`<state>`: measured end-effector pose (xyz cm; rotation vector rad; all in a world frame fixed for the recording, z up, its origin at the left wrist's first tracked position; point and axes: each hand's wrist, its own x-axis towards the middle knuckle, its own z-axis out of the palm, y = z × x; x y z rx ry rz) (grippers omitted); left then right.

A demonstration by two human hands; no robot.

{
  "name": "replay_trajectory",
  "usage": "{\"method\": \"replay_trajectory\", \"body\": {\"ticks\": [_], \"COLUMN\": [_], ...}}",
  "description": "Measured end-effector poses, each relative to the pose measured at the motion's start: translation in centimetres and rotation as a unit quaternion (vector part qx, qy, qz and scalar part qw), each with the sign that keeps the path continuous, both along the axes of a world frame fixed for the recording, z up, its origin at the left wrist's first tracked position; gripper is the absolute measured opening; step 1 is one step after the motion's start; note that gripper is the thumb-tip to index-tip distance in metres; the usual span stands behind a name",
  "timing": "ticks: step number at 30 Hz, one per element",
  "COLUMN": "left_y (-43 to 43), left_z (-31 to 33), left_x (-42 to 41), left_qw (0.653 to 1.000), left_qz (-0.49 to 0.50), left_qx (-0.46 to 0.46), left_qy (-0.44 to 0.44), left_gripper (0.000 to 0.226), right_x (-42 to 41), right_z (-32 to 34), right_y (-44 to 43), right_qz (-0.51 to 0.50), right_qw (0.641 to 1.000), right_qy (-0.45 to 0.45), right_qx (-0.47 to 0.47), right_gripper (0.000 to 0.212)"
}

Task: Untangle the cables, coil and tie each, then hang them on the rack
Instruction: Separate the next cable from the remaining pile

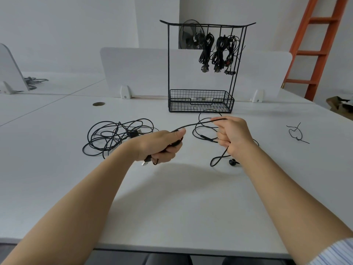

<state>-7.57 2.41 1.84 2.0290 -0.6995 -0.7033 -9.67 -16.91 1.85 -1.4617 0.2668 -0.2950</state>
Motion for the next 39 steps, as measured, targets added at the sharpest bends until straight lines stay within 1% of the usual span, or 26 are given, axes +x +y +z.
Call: {"method": "replay_trajectory", "body": {"ticks": [2,4,6,8,10,12,13,15,16,18,21,23,26,27,28,30,32,35,39], "left_y": [0.1,0.3,0.3,0.1,-0.4,-0.6,-0.7,-0.6,-0.5,-0.2,0.9,1.4,1.5,1.5,1.5,1.6,1.7,1.5,0.9], "left_z": [-0.2,-0.2,-0.1,-0.1,-0.1,-0.3,-0.4,-0.6,-0.6,-0.3,-0.1,-0.1,-0.2,-0.1,0.0,0.3,0.4,0.6,0.5], "left_x": [0.2,0.3,0.3,0.3,0.3,0.7,1.0,1.5,1.7,2.2,3.0,3.1,2.9,2.8,2.8,2.7,2.5,2.2,1.6], "left_qw": [1.0,0.998,0.994,0.987,0.971,0.938,0.921,0.883,0.859,0.805,0.732,0.705,0.677,0.676,0.687,0.728,0.768,0.831,0.917], "left_qz": [-0.009,-0.018,-0.014,0.023,0.106,0.201,0.235,0.285,0.306,0.333,0.353,0.359,0.356,0.35,0.342,0.33,0.332,0.327,0.291], "left_qx": [-0.028,-0.06,-0.102,-0.155,-0.216,-0.28,-0.309,-0.372,-0.41,-0.487,-0.563,-0.585,-0.605,-0.602,-0.587,-0.532,-0.472,-0.373,-0.202], "left_qy": [0.01,0.022,0.032,0.027,-0.001,-0.031,-0.037,-0.017,0.01,0.073,0.147,0.179,0.222,0.242,0.258,0.278,0.279,0.253,0.18], "left_gripper": [0.057,0.052,0.052,0.057,0.058,0.057,0.056,0.054,0.054,0.056,0.067,0.072,0.071,0.07,0.07,0.069,0.066,0.062,0.053], "right_x": [0.1,0.2,0.4,0.4,0.1,-0.5,-0.8,-1.5,-1.7,-2.1,-2.2,-2.0,-1.7,-1.6,-1.5,-1.5,-1.4,-1.2,-0.9], "right_z": [-0.2,-0.3,-0.4,-0.5,-0.5,-0.3,-0.2,-0.1,-0.2,-0.5,-1.1,-1.1,-1.0,-1.0,-1.1,-1.3,-1.5,-1.5,-1.4], "right_y": [0.0,0.0,-0.1,-0.1,0.2,0.9,1.5,2.6,3.2,3.9,4.2,4.1,3.9,3.9,3.8,3.7,3.7,3.2,2.6], "right_qz": [0.001,0.001,0.004,0.018,0.062,0.144,0.19,0.263,0.285,0.303,0.301,0.286,0.265,0.263,0.262,0.265,0.263,0.223,0.176], "right_qw": [1.0,1.0,1.0,0.999,0.992,0.972,0.959,0.937,0.928,0.91,0.894,0.9,0.915,0.916,0.915,0.909,0.905,0.912,0.923], "right_qy": [0.009,0.009,0.007,0.007,0.009,0.012,0.011,0.005,0.005,0.012,0.036,0.041,0.034,0.034,0.035,0.039,0.038,0.013,-0.027], "right_qx": [-0.007,-0.007,-0.013,-0.042,-0.109,-0.186,-0.21,-0.231,-0.241,-0.282,-0.33,-0.325,-0.301,-0.301,-0.305,-0.318,-0.331,-0.344,-0.34], "right_gripper": [0.02,0.018,0.017,0.015,0.01,0.006,0.006,0.007,0.008,0.013,0.018,0.021,0.021,0.021,0.02,0.019,0.016,0.008,0.005]}}
